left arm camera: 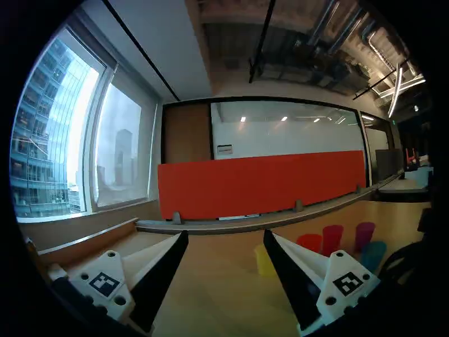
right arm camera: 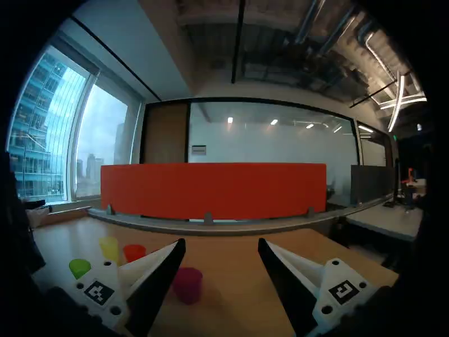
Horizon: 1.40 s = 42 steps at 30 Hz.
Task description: Pour water
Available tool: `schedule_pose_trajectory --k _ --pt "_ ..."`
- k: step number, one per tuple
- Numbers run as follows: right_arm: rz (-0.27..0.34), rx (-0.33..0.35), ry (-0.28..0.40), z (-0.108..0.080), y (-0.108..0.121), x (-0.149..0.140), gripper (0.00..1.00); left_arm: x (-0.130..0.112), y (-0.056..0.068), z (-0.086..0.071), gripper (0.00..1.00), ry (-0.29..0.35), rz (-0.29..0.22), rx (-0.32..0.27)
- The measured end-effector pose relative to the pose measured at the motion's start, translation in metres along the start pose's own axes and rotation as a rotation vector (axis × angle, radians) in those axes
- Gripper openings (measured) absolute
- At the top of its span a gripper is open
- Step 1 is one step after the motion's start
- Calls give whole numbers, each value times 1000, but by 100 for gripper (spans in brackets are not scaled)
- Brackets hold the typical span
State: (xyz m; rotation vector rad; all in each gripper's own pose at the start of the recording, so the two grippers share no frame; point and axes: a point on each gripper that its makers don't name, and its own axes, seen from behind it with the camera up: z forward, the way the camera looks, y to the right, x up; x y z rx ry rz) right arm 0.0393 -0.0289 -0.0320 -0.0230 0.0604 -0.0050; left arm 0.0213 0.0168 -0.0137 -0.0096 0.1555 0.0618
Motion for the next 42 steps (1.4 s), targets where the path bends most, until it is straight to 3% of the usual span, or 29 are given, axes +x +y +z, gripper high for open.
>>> schedule_pose_trajectory --k 18,42 --pt "-15 -23 -28 0 0 -10 100 -55 -11 -1 100 -63 -28 14" --pt "2 -31 -31 -2 5 -14 100 -71 -13 0 100 -97 -67 8"
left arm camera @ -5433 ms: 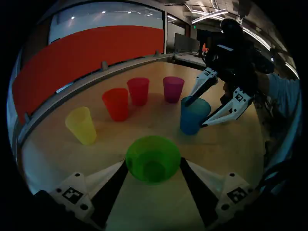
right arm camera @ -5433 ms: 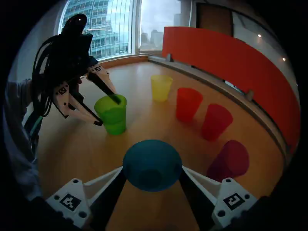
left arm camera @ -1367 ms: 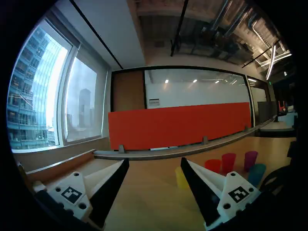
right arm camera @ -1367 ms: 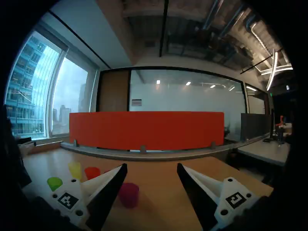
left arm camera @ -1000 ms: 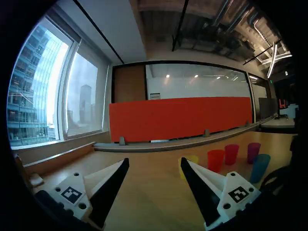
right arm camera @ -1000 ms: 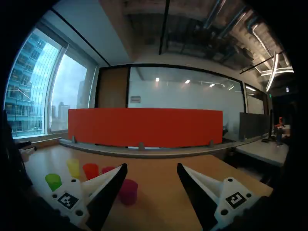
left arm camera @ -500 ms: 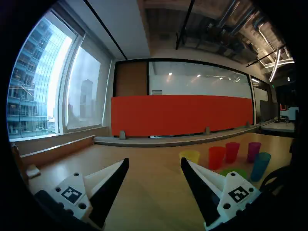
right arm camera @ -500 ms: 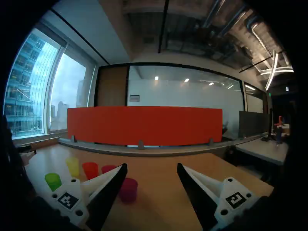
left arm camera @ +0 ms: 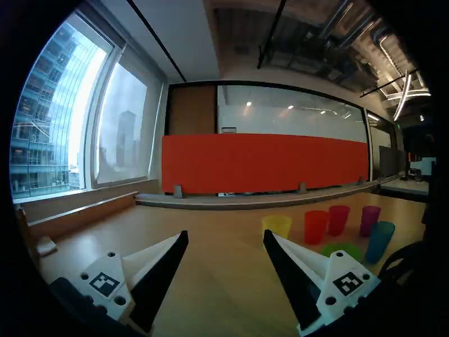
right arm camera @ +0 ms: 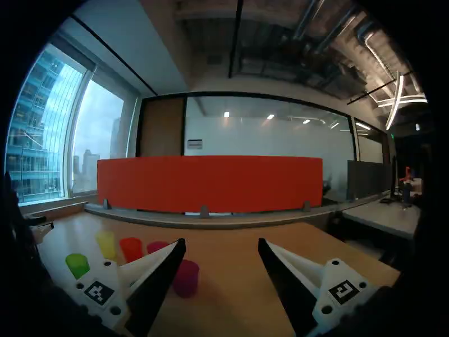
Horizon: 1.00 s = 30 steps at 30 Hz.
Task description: Pour water
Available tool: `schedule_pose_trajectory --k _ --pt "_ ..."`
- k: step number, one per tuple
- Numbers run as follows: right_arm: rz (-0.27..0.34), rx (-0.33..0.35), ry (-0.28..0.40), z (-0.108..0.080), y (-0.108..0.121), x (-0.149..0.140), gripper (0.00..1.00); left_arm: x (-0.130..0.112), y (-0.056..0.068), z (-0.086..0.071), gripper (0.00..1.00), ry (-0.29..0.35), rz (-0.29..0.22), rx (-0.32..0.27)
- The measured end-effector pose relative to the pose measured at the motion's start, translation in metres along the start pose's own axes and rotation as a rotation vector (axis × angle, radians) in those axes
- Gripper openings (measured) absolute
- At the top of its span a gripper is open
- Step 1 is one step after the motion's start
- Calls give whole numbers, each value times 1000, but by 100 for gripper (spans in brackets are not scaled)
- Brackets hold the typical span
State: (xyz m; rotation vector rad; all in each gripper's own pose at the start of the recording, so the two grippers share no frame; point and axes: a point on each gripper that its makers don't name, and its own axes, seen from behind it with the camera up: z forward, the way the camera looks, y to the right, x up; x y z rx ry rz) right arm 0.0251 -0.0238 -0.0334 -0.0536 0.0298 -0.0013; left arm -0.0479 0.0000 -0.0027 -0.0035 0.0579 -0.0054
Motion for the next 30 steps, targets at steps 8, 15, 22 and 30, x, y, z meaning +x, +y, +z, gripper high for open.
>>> schedule_pose_trajectory --k 8,15,22,30 --pt "1 -6 -2 -2 4 -2 100 -2 1 1 100 -8 -1 -4" --pt "0 -2 0 -3 3 -2 100 -2 1 2 100 -10 0 -5" --pt "-13 1 5 -3 6 -3 100 -2 1 2 100 -11 0 -5" --pt "-37 8 0 5 9 -19 100 -2 1 2 100 -11 1 -5"
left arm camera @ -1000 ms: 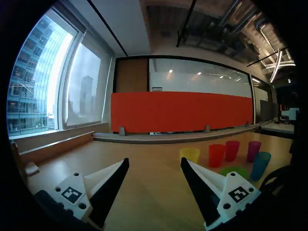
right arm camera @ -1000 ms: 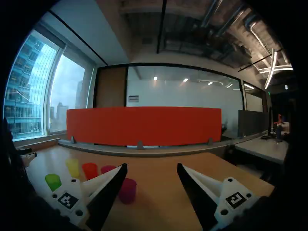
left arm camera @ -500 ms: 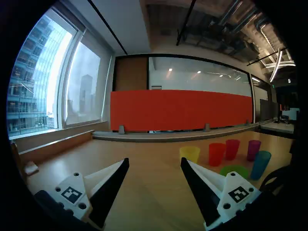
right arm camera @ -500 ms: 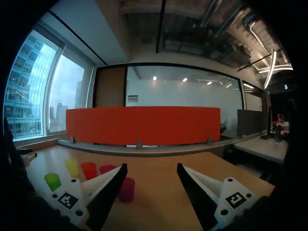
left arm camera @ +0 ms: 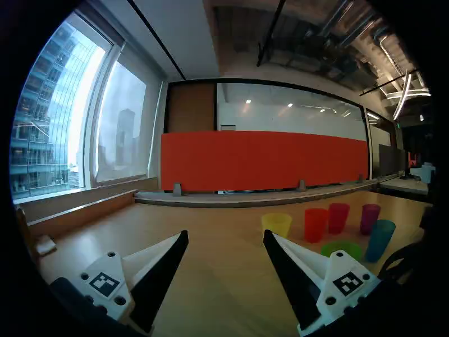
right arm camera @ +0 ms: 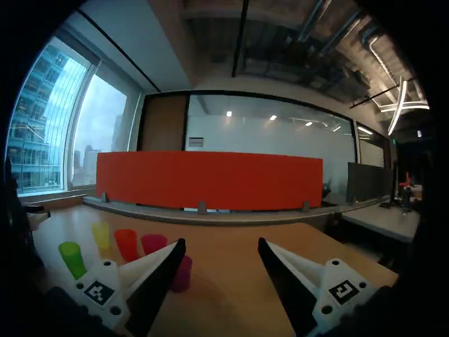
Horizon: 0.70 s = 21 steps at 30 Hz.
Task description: Pour water
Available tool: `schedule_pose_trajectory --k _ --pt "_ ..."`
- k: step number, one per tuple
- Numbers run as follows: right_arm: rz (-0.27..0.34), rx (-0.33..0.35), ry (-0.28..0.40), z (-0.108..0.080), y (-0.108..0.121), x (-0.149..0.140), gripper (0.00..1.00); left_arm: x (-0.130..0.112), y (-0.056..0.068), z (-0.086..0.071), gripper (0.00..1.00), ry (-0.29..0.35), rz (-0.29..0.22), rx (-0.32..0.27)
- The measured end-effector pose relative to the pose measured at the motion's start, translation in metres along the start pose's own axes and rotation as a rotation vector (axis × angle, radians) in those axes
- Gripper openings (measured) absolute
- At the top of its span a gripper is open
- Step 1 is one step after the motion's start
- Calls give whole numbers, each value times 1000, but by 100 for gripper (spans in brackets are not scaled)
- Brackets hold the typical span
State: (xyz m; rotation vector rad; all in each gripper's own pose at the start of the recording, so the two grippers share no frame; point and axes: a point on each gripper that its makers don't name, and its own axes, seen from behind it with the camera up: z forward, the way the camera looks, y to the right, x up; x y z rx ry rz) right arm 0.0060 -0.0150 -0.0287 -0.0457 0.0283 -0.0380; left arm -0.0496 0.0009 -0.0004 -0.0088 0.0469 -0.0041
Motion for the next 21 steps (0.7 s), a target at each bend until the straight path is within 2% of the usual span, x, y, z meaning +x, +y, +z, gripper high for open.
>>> schedule_pose_trajectory --k 12,21 --pt "41 11 -5 17 1 -27 100 -1 0 -1 100 0 0 0" --pt "59 39 20 24 -2 -31 100 0 0 -1 100 0 0 0"
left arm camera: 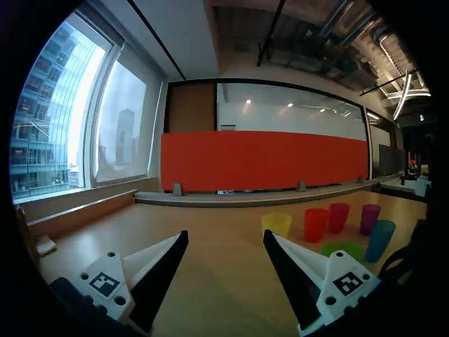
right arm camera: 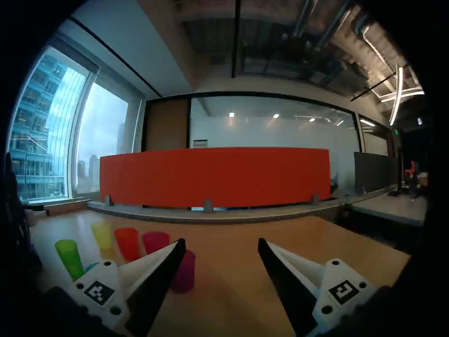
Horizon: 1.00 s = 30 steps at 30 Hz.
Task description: Pour water
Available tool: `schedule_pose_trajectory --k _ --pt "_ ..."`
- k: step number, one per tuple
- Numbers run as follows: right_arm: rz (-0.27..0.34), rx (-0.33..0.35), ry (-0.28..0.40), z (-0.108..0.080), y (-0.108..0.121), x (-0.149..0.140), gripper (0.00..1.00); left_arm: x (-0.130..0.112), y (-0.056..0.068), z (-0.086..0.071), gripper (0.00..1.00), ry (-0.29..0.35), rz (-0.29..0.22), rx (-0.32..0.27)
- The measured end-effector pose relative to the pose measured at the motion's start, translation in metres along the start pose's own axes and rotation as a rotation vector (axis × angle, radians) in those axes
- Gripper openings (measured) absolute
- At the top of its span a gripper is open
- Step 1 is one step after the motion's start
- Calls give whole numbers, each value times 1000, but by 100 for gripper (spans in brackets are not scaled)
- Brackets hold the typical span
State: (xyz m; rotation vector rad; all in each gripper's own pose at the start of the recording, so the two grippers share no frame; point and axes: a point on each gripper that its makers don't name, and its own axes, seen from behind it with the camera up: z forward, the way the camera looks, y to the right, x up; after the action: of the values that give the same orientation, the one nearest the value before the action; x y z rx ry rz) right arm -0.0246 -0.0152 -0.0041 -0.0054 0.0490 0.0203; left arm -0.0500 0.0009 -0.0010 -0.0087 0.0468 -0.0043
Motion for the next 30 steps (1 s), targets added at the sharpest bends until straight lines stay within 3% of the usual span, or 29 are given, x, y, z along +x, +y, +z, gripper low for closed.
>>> schedule_pose_trajectory --k 30 --pt "-22 -17 -33 4 -3 -22 100 0 0 0 100 0 0 0"
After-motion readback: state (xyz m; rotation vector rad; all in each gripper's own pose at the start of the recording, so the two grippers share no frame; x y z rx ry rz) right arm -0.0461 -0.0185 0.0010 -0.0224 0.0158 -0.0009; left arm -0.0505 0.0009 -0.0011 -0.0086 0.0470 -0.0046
